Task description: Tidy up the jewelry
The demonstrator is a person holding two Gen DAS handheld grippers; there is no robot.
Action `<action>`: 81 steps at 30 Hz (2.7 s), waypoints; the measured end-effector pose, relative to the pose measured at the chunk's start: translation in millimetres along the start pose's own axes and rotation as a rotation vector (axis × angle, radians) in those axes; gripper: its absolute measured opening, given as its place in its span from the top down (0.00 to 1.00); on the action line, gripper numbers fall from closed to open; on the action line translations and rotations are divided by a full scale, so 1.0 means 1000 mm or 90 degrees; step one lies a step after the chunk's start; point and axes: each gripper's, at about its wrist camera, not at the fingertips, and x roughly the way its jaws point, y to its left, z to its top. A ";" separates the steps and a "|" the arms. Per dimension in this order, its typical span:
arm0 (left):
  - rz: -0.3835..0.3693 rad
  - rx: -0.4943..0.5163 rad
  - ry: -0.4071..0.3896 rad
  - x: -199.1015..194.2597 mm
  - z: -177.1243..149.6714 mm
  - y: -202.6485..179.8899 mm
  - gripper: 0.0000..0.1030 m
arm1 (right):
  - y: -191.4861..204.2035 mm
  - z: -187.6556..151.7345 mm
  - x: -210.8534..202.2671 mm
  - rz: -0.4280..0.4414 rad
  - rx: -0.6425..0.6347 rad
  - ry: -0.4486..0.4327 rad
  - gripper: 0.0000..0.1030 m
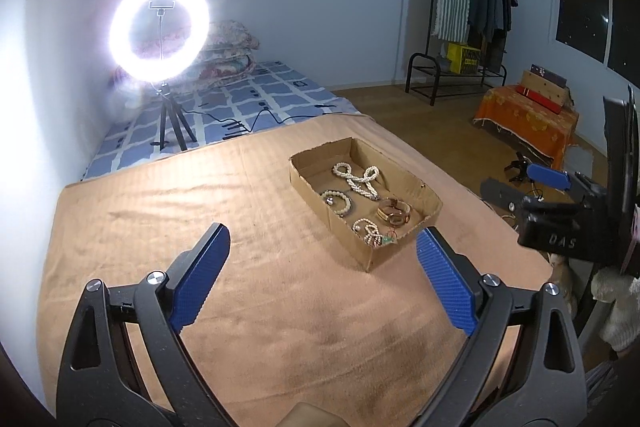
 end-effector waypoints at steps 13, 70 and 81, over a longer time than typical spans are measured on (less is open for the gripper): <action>0.013 0.005 -0.030 -0.027 -0.011 0.001 0.06 | 0.001 -0.007 -0.016 -0.020 -0.004 -0.017 0.00; 0.018 0.024 -0.041 -0.040 -0.002 -0.014 0.06 | -0.002 -0.011 -0.012 -0.035 0.011 -0.008 0.00; 0.024 0.029 -0.037 -0.040 -0.004 -0.013 0.06 | -0.003 -0.011 -0.012 -0.036 0.007 -0.009 0.00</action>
